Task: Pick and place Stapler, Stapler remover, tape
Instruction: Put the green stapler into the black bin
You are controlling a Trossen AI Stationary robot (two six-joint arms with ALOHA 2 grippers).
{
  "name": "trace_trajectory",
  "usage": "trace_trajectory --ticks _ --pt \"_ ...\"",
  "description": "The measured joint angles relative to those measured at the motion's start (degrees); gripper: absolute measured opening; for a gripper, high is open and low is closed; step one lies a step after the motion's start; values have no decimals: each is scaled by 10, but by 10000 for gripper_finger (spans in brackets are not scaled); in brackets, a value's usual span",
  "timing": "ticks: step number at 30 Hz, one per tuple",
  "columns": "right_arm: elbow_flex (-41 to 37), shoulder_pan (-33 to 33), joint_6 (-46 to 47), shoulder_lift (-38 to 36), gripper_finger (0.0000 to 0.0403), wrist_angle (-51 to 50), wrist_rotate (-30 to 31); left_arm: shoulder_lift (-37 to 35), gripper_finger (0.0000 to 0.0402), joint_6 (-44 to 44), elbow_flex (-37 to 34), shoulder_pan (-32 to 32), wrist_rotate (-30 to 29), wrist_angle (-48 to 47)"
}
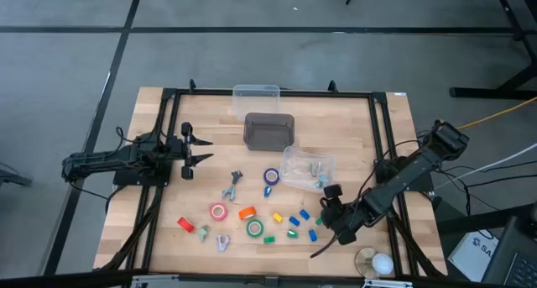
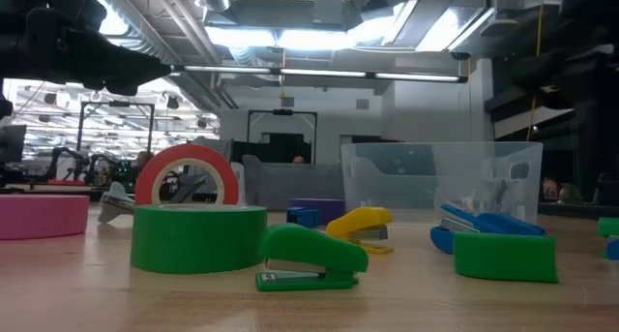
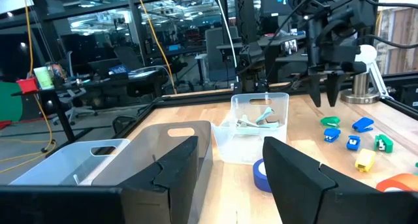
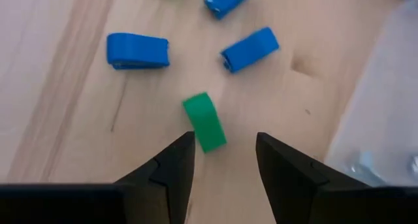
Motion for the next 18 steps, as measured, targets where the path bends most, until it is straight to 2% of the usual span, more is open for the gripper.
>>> trace_trajectory --ticks 6,18 --pt "0 -13 -32 40 168 27 -26 0 169 0 0 0 0 0" --pt "0 -19 -53 86 168 62 -23 0 169 0 0 0 0 0"
